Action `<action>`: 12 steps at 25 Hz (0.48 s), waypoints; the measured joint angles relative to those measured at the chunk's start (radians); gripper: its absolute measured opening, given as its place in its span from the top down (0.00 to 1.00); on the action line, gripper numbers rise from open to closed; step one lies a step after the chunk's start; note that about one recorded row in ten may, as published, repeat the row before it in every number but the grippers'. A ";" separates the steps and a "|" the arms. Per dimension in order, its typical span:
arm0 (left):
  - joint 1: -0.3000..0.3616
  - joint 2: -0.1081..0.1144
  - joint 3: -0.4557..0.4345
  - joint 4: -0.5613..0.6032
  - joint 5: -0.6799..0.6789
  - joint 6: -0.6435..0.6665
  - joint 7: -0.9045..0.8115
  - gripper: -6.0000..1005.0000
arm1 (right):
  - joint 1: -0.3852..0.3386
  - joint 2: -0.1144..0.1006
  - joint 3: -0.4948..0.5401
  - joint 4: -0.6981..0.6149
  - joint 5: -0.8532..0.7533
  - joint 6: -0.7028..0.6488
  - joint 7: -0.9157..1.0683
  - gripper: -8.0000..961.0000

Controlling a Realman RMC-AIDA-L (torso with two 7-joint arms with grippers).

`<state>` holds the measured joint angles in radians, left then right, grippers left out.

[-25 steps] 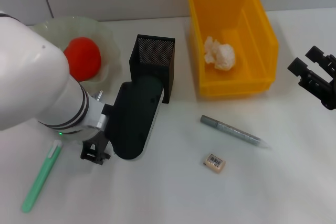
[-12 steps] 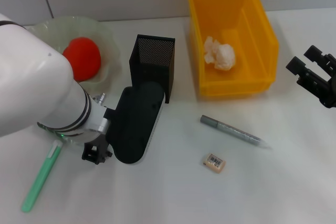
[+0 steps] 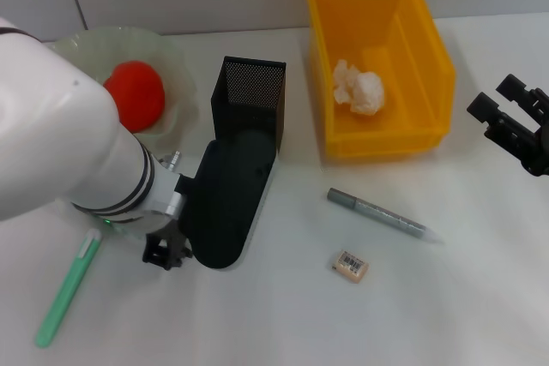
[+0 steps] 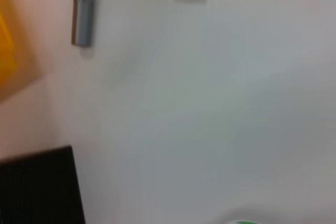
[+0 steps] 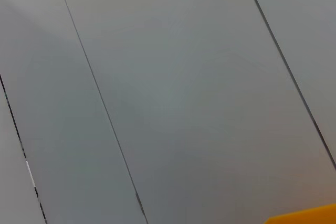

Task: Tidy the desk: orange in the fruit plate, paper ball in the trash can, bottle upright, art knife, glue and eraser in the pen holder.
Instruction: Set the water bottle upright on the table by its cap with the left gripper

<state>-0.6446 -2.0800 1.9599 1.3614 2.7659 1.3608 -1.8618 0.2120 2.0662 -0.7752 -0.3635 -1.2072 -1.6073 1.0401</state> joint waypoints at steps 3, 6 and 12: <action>0.008 0.000 -0.004 0.038 -0.027 0.024 -0.006 0.55 | 0.000 0.000 0.002 0.000 0.000 0.000 0.000 0.16; 0.018 0.000 -0.023 0.077 -0.069 0.052 -0.007 0.55 | -0.002 0.000 0.005 0.000 0.000 0.000 0.000 0.16; 0.042 0.001 -0.057 0.120 -0.108 0.057 -0.007 0.55 | -0.004 0.000 0.006 -0.001 0.000 0.000 0.000 0.16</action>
<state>-0.6022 -2.0788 1.9032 1.4818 2.6582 1.4176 -1.8685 0.2083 2.0661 -0.7691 -0.3650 -1.2071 -1.6075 1.0401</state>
